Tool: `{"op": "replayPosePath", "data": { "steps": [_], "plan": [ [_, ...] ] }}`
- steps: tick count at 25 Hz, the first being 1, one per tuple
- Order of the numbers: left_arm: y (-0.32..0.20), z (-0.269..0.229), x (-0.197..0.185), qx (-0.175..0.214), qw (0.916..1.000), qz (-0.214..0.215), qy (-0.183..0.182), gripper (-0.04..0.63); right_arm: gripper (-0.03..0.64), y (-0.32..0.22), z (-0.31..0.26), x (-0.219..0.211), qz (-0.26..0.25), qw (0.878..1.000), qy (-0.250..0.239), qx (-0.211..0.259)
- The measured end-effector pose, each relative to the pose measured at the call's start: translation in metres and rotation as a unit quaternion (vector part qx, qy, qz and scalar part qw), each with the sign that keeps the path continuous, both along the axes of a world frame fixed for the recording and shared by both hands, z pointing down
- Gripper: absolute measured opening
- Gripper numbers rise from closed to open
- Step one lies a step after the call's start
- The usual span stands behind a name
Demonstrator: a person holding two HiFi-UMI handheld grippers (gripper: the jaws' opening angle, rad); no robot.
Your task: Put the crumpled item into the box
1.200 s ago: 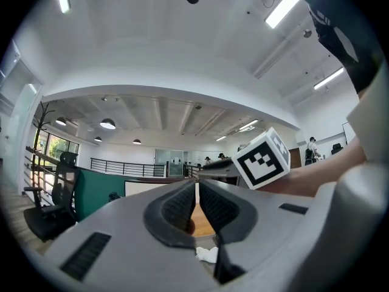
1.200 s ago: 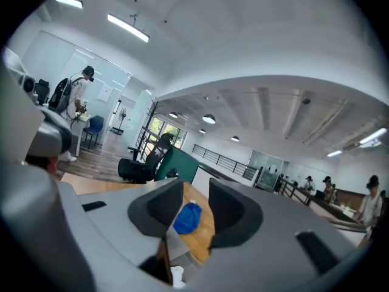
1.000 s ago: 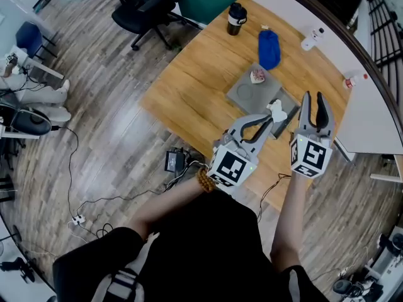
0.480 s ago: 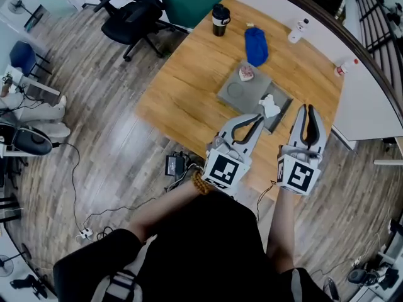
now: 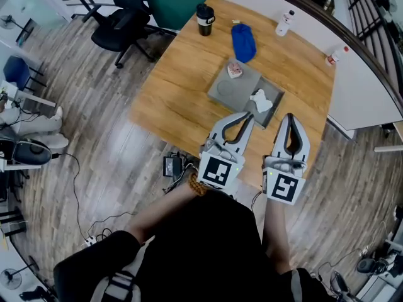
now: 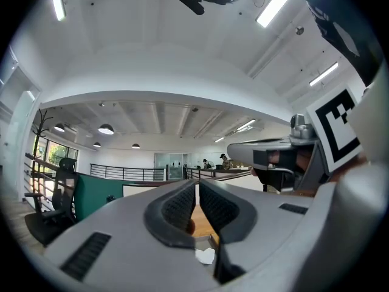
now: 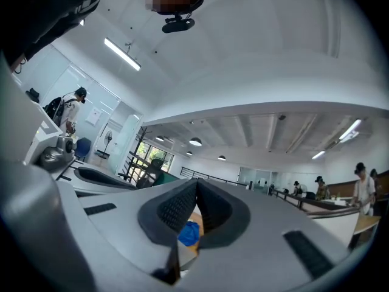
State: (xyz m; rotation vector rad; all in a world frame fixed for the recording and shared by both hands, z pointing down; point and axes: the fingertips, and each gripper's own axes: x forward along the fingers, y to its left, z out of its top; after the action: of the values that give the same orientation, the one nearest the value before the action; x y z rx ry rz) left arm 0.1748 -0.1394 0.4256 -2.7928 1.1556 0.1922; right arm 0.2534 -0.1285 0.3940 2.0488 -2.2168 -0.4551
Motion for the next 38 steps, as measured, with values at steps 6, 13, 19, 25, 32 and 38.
{"op": "replayPosePath", "data": {
  "steps": [6, 13, 19, 25, 32, 38],
  "plan": [
    [0.008, 0.004, 0.007, -0.001, 1.0, 0.007, -0.001, 0.037, -0.006, 0.017, 0.031, -0.008, -0.017, 0.999, -0.011, -0.031],
    [0.013, 0.004, 0.007, 0.002, 1.0, 0.006, 0.0, 0.037, -0.006, 0.034, 0.047, -0.024, -0.025, 0.999, -0.027, -0.039],
    [0.019, 0.007, 0.008, 0.005, 0.9999, 0.009, -0.006, 0.037, -0.006, 0.044, 0.059, -0.029, -0.027, 0.997, -0.046, -0.053],
    [0.026, 0.013, 0.009, -0.001, 0.9999, 0.012, -0.01, 0.037, -0.006, 0.05, 0.074, -0.031, -0.03, 0.995, -0.053, -0.074],
    [0.031, 0.019, 0.008, -0.004, 0.9999, 0.009, -0.012, 0.037, -0.005, 0.054, 0.087, -0.031, -0.035, 0.993, -0.053, -0.096],
    [0.035, 0.027, 0.009, -0.011, 0.9998, 0.011, -0.015, 0.037, -0.003, 0.056, 0.089, -0.033, -0.038, 0.993, -0.05, -0.099]
  ]
}}
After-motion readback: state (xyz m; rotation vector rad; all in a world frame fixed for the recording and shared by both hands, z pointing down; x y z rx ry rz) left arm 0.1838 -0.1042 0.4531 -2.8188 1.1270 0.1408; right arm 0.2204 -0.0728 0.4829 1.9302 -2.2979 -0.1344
